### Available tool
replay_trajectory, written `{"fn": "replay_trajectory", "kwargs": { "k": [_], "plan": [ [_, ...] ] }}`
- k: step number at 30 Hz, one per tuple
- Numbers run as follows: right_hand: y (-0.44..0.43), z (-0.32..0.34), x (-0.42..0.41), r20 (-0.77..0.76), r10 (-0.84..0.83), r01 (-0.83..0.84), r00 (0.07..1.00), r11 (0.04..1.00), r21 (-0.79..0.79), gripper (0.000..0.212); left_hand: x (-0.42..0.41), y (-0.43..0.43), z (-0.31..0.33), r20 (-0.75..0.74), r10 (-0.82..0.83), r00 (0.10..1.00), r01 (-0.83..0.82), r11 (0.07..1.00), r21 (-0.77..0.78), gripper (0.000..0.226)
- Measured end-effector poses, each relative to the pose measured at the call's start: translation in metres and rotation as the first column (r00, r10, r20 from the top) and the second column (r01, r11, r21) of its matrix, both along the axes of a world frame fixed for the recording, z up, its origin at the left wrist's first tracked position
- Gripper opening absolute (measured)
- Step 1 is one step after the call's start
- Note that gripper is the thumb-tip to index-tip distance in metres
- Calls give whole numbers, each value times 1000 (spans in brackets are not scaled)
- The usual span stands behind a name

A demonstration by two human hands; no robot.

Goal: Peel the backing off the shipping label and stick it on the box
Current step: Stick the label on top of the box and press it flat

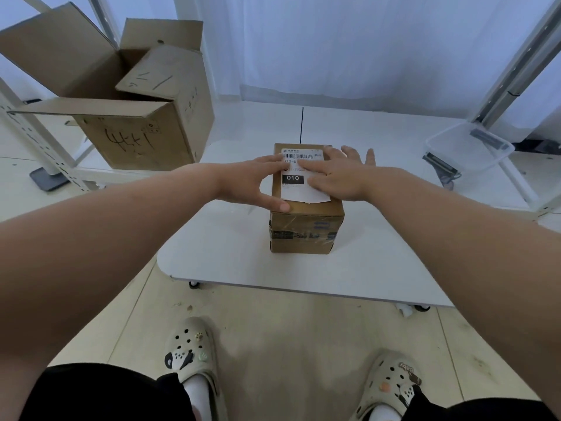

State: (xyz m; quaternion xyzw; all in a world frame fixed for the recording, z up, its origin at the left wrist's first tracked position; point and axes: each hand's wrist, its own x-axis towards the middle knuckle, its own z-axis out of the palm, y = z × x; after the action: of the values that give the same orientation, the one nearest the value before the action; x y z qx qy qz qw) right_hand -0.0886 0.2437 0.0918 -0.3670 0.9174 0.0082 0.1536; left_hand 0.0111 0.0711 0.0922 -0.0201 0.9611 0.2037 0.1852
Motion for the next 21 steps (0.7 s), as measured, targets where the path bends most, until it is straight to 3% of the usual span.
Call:
{"fn": "replay_trajectory", "kwargs": {
  "k": [7,15,18,21],
  "plan": [
    [17,7,-2,168,143,-122,976,984,-129,31,-1,-5,-2,-17,-8,1000,7,996,-89,118],
    [-10,-4,-5,-79,-12,12,997,1000,1,47,0,-3,-5,-42,-5,999,0,995,-102,110],
    [-16,-5,0,-152,128,-131,980,991,-12,49,0,-7,-5,-54,-11,998,4,991,-137,112],
    [-4,0,3,-106,294,-301,950,952,-53,47,-3,-10,-4,-44,-71,997,58,967,-250,120]
  ]
}}
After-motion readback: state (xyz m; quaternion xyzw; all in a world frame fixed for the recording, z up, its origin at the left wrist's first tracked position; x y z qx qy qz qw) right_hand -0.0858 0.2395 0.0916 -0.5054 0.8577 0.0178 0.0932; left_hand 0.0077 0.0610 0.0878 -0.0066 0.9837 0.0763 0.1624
